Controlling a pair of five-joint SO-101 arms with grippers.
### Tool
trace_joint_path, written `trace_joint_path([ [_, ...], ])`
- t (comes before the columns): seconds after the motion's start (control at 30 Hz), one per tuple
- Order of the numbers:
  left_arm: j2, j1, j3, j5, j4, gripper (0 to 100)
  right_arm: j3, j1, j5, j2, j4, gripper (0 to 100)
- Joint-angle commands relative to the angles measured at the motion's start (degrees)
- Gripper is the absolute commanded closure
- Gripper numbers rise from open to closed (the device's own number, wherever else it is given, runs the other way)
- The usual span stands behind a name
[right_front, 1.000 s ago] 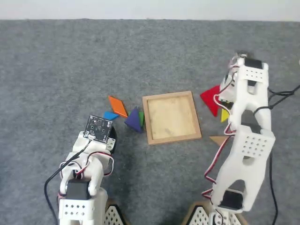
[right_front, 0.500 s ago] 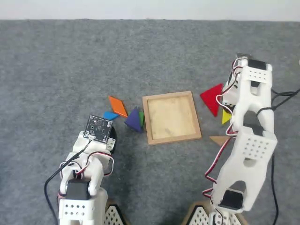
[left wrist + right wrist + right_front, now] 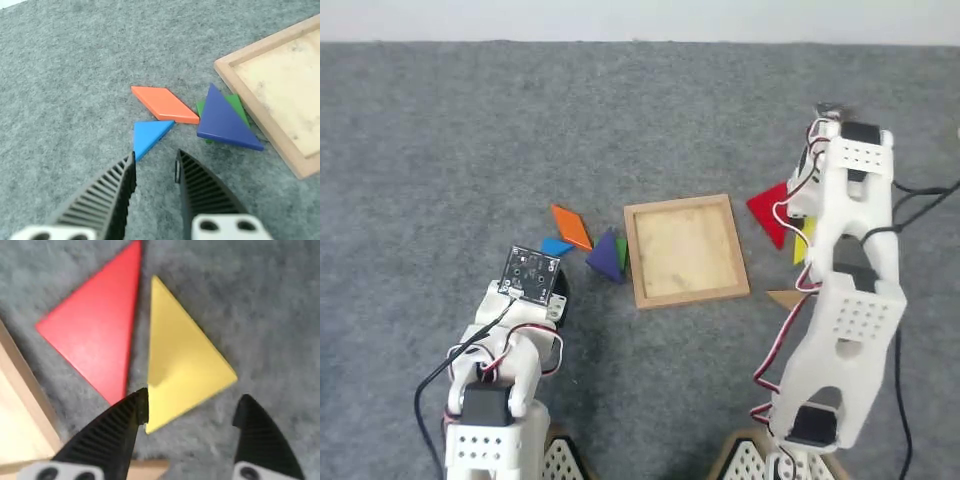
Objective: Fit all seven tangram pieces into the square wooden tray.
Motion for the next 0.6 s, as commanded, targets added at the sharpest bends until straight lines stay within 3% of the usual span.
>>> trace_joint_path([
  [0.0, -0.3, -0.3, -0.7, -0.7, 0.3, 87, -0.6, -1.5, -1.5, -0.6, -3.0, 67.9],
  [0.57, -0.3, -0.3, -0.7, -0.7, 0.3, 87, -0.7, -0.3, 0.5, 6.0, -5.0, 68.0],
])
